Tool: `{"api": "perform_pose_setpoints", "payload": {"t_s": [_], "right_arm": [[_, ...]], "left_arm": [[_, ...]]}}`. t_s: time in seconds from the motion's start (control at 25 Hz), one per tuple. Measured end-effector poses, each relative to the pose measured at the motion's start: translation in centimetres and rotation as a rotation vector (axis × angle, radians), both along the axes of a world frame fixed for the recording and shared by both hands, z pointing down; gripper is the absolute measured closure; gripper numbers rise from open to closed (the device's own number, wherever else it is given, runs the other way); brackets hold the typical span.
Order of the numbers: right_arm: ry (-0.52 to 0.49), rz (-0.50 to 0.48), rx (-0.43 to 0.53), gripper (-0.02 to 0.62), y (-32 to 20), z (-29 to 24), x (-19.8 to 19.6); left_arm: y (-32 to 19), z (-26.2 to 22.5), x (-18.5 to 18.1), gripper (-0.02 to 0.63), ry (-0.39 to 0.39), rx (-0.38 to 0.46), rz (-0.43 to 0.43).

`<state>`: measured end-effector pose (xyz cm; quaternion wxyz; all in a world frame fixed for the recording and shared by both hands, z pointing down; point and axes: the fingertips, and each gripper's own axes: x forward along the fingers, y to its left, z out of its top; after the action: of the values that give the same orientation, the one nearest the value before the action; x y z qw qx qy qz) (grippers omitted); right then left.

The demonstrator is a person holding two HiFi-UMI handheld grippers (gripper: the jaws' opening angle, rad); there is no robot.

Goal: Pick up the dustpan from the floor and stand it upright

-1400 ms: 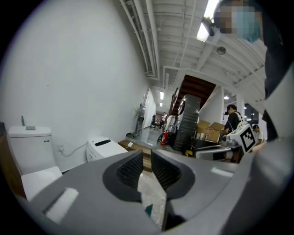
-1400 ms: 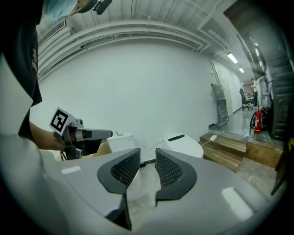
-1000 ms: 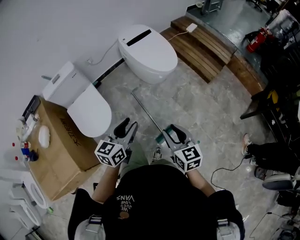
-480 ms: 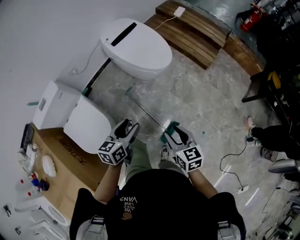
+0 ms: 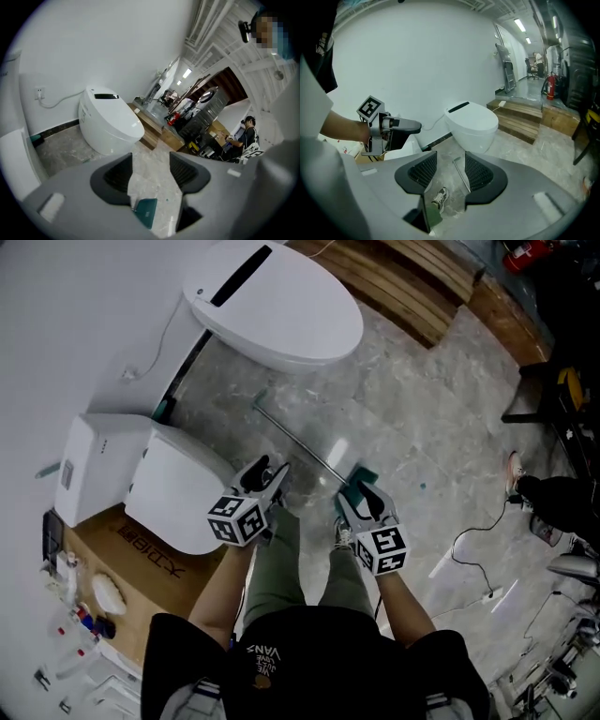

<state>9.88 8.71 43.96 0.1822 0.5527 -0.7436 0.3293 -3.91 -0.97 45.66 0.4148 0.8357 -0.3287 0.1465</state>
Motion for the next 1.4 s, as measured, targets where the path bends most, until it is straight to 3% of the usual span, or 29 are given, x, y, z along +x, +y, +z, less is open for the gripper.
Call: {"api": "perform_pose_setpoints", "payload": {"t_s": [0.6, 1.0, 1.4], "right_arm": [[0.036, 0.023, -0.168, 0.431, -4.8, 19.4, 0.2], [0.022, 0.077, -0.287, 0.433, -3.9, 33.6, 0.8], [0.09, 0.004, -0.381, 0.433, -3.1, 44.7, 0.4]], "left_arm": [[-7.9, 20.9, -1.5, 0.334, -0.071, -0.16, -0.004], [-6.6, 34.7, -2.9, 0.334, -0.161, -0.242, 0.026], [-7.4, 45.3, -4.8, 0.334, -0.209, -0.339, 0.008]]}}
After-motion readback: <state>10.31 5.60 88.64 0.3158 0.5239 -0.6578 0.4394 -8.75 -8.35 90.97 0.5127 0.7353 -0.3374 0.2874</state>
